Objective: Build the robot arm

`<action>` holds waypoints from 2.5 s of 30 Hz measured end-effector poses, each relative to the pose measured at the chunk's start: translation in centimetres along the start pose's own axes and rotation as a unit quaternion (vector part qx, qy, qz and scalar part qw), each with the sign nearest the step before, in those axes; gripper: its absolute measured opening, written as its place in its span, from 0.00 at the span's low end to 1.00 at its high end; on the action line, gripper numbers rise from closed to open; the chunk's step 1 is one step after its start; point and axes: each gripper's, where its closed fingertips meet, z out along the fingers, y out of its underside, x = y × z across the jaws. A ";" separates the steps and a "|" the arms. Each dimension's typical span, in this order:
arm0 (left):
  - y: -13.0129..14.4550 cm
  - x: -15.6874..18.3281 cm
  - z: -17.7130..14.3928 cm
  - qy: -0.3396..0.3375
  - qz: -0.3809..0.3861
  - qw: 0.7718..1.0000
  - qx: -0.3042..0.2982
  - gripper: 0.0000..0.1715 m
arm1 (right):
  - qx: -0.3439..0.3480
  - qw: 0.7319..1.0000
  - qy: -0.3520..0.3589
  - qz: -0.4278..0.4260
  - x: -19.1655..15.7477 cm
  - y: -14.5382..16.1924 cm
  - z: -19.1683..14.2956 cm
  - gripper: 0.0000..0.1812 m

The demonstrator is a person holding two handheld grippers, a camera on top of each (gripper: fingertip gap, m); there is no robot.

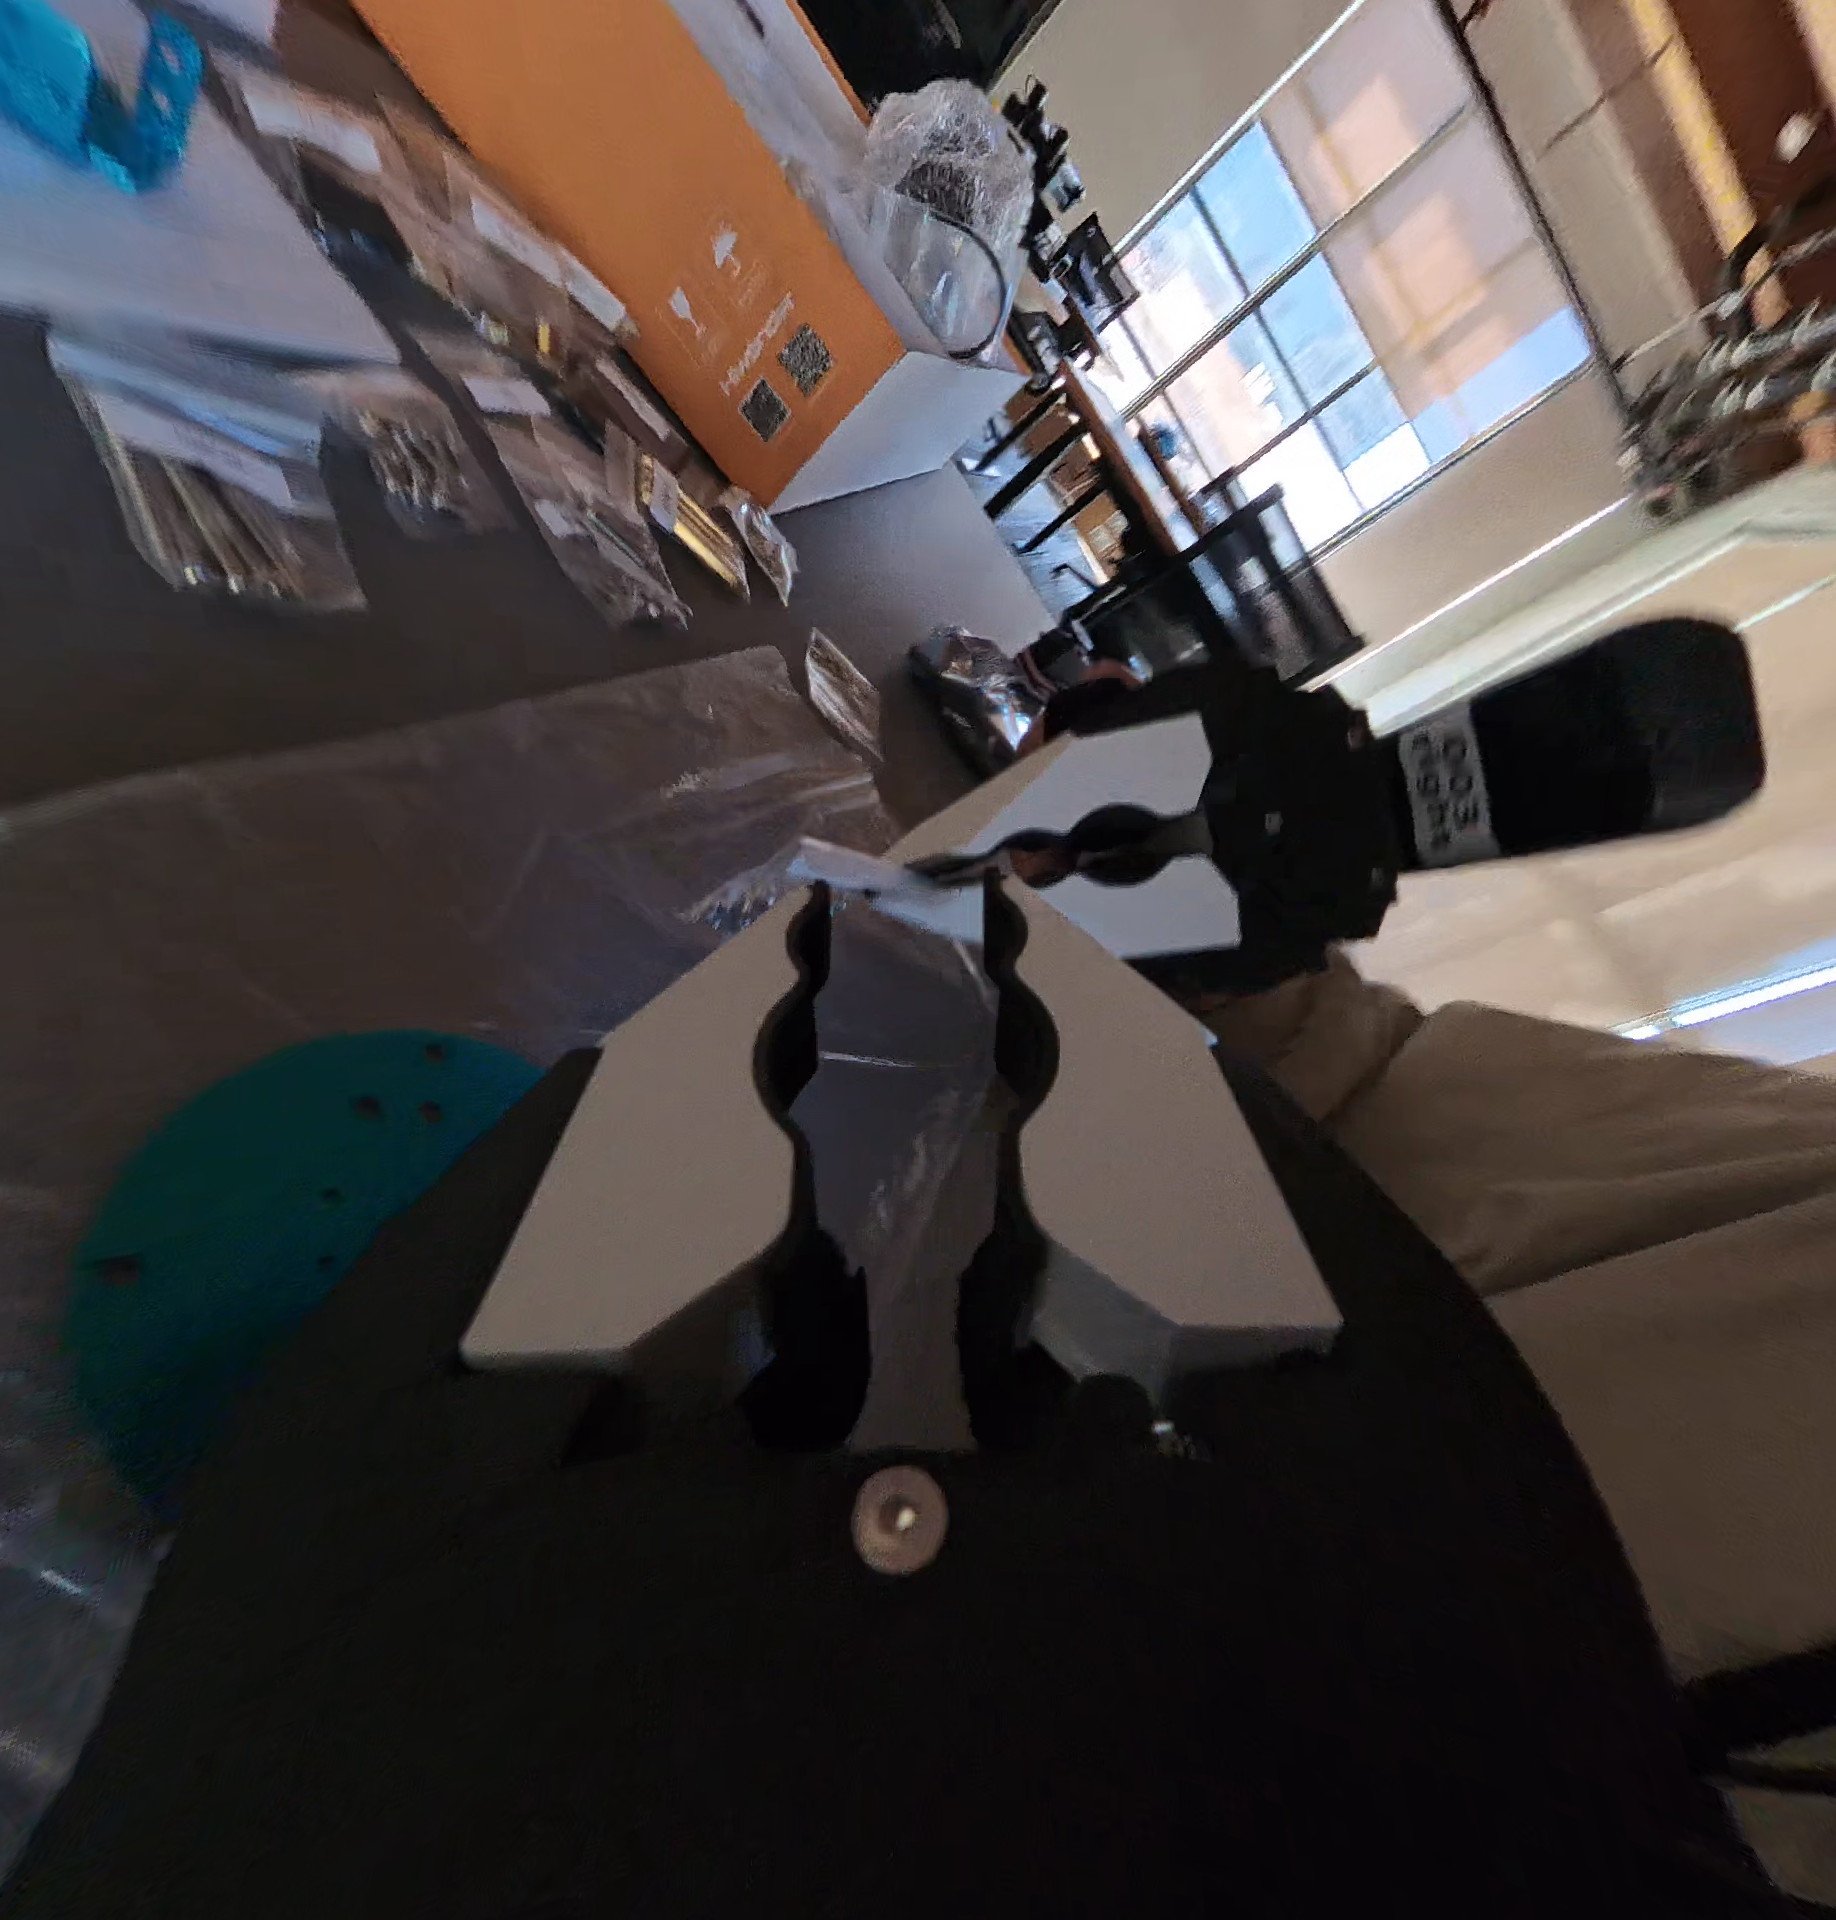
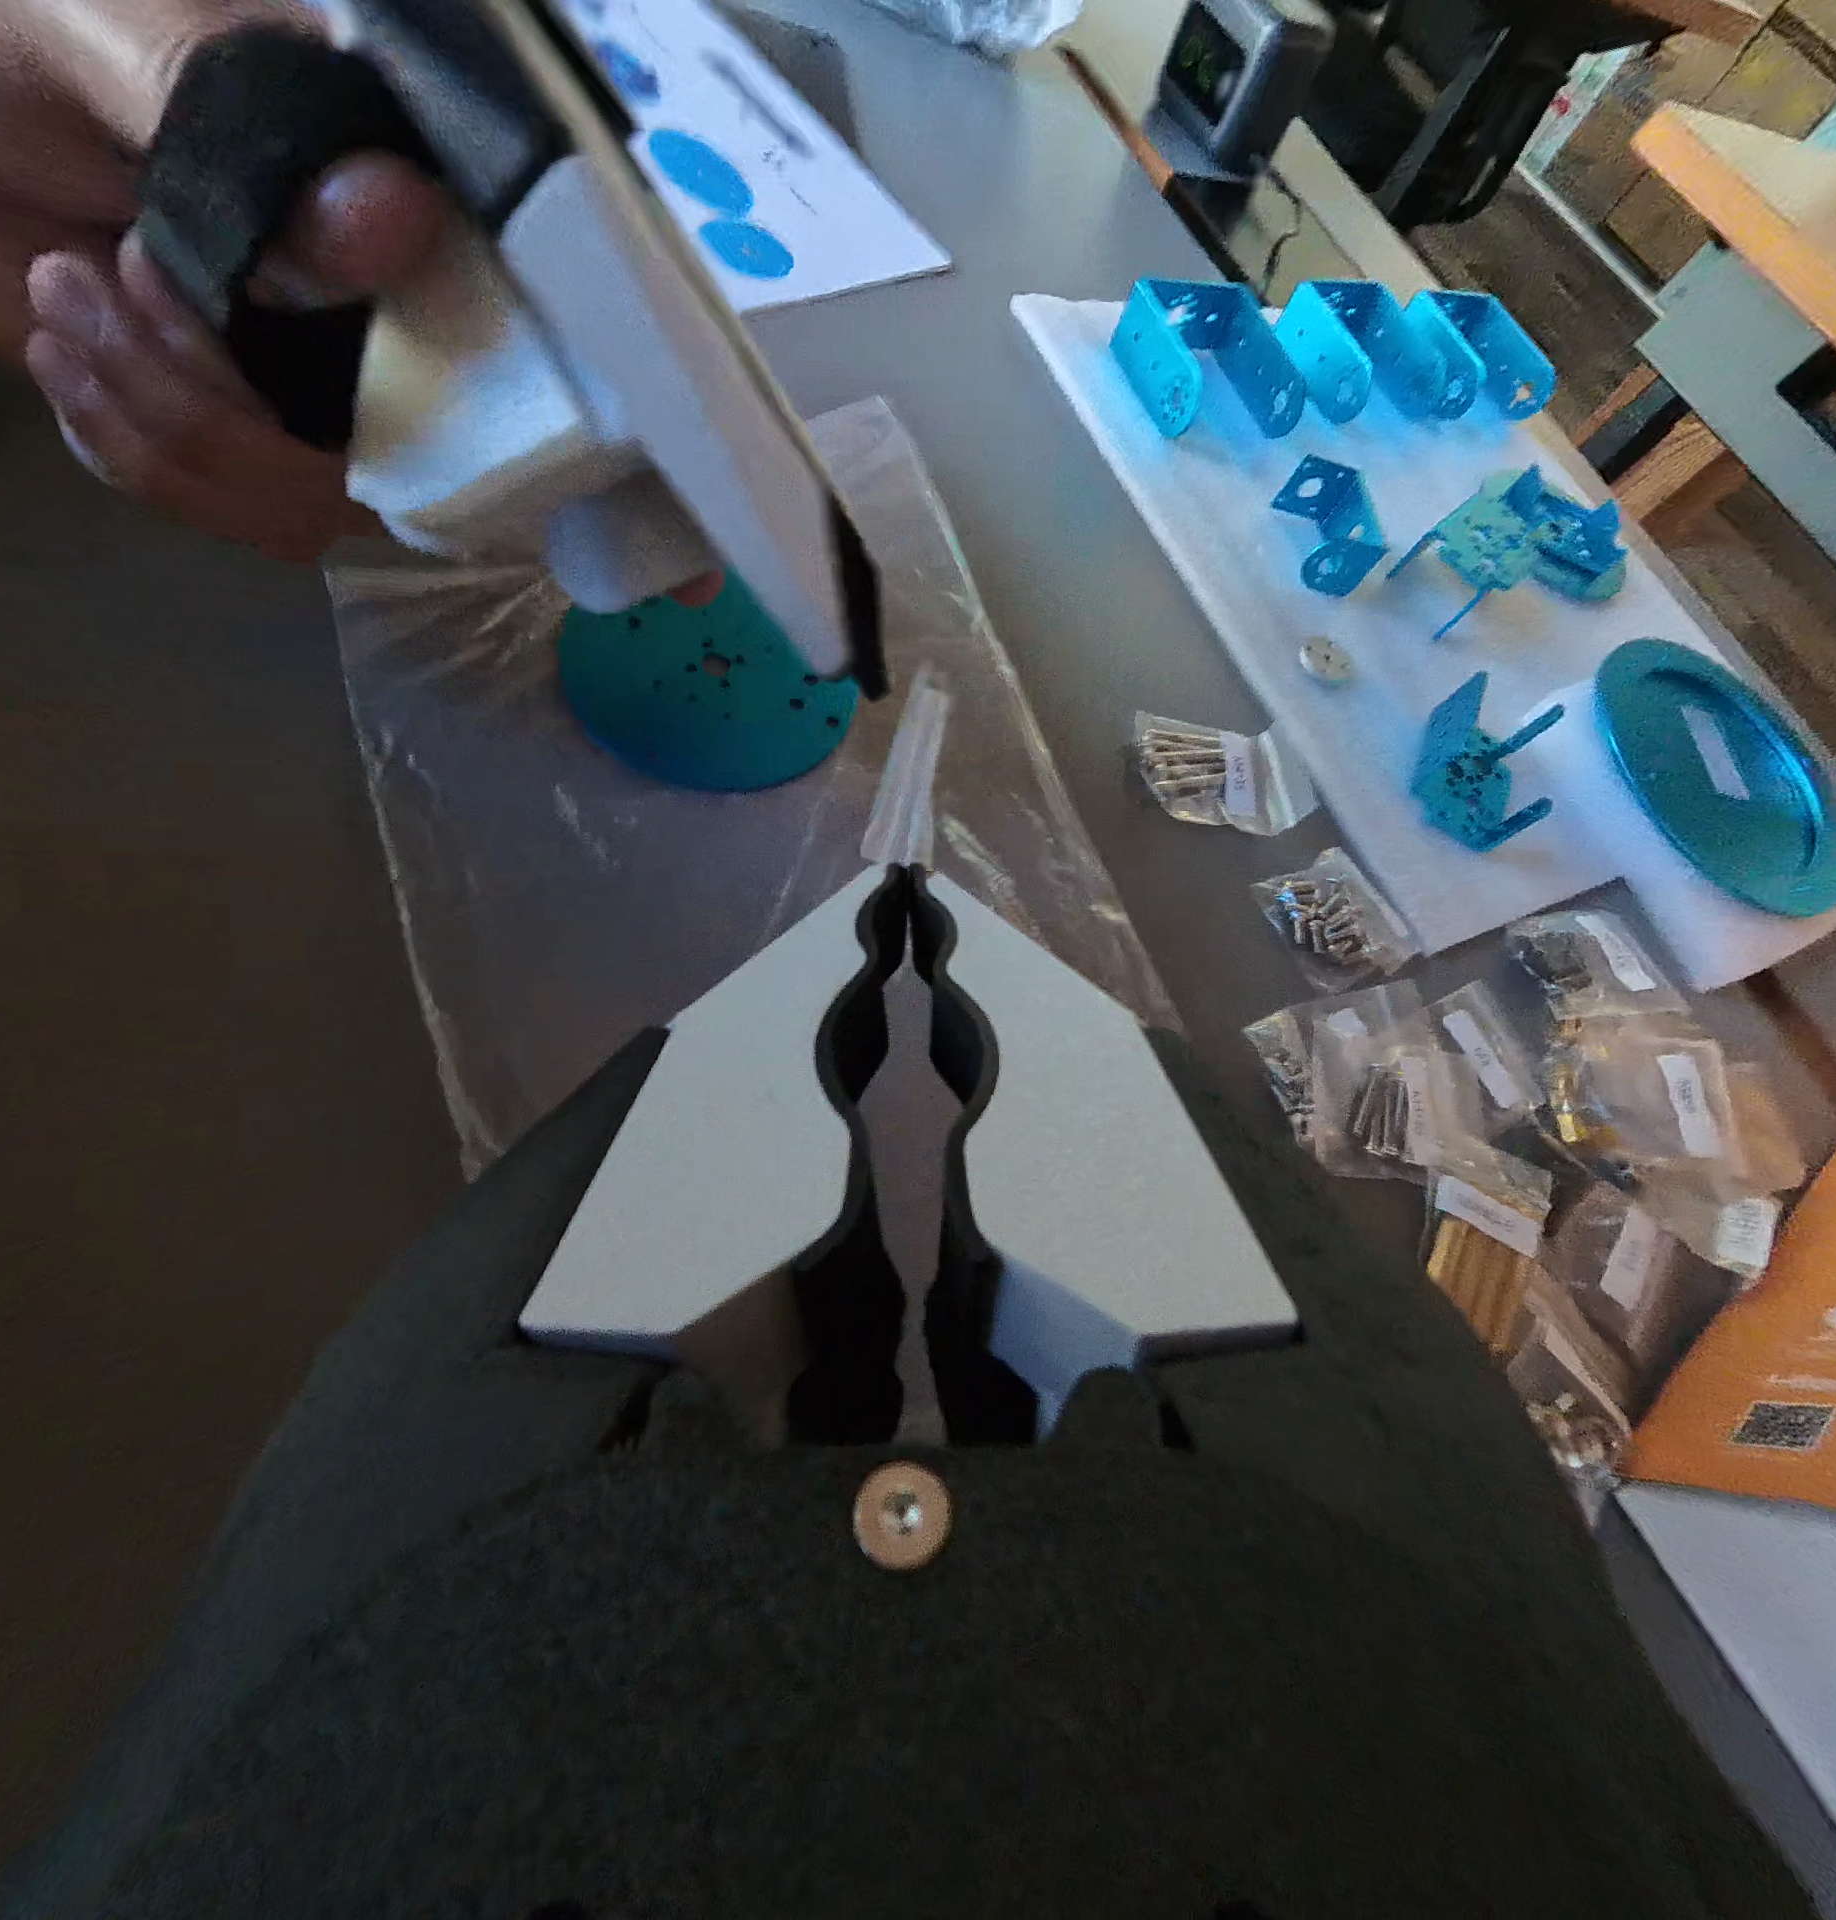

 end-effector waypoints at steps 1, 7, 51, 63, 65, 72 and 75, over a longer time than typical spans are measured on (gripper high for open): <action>0.2 -0.2 0.1 0.007 -0.027 1.000 -0.001 0.18 | -0.016 1.000 0.001 -0.019 -0.6 0.3 0.2 0.00; 1.3 -2.4 0.3 -0.024 -0.083 0.996 -0.022 0.18 | -0.053 0.993 0.048 -0.092 -1.7 0.9 1.1 0.00; 1.9 0.1 -0.8 0.043 -0.112 0.993 -0.006 0.01 | 0.002 0.979 -0.157 0.129 -4.8 -1.2 0.3 0.28; -2.5 -8.7 -14.7 -0.280 0.098 0.954 0.052 0.15 | -0.013 0.996 -0.047 0.077 -1.2 -0.6 -0.8 0.02; -2.8 -13.5 -21.4 -0.468 0.155 0.870 0.002 0.14 | -0.010 0.996 -0.040 0.079 -0.5 -0.7 -1.2 0.02; -0.9 -16.7 -27.0 -0.623 0.185 0.740 -0.174 0.16 | -0.009 0.993 -0.042 0.108 1.0 -0.1 -1.4 0.02; -1.3 -16.6 -27.0 -0.626 0.191 0.735 -0.178 0.16 | -0.005 0.992 -0.045 0.119 1.5 0.0 -1.6 0.02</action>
